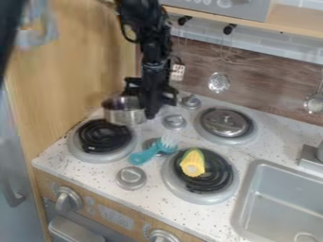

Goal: Move the silver pan from the top left burner to the bottom left burner

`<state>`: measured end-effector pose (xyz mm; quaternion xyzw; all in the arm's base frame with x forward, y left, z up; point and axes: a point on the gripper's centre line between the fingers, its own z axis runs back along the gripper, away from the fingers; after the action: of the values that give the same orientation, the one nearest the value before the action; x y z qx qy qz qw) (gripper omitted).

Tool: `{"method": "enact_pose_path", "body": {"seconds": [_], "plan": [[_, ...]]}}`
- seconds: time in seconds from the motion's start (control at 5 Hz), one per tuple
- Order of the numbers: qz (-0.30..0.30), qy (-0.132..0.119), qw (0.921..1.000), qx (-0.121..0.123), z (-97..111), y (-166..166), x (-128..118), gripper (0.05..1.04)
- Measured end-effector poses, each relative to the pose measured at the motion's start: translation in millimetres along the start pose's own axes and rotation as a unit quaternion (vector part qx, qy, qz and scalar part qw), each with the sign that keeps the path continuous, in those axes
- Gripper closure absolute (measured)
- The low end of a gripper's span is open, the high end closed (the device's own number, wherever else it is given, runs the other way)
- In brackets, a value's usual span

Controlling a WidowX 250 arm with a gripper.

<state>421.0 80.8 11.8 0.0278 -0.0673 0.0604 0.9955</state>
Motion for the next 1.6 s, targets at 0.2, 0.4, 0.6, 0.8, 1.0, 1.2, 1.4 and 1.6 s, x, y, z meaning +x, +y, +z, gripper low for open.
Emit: {"method": "enact_pose_path", "body": {"seconds": [0.2,0.4,0.6,0.8,1.0,1.2,1.4,1.6], "plan": [[0.049,-0.005,0.9987,-0.008,-4,21,-13,1.019],[0.092,-0.001,0.9958,-0.001,-16,40,-26,1.019],[0.119,0.001,0.9929,0.000,-23,53,-36,1.019],[0.126,-0.004,0.9920,-0.008,-26,53,-34,1.019],[0.129,0.000,0.9913,-0.023,-43,49,-27,1.019],[0.121,-0.006,0.9920,-0.034,-49,45,-18,1.019],[0.105,-0.004,0.9937,-0.039,-50,37,-13,0.993],[0.089,0.016,0.9953,-0.037,-49,29,-17,0.817]]}}
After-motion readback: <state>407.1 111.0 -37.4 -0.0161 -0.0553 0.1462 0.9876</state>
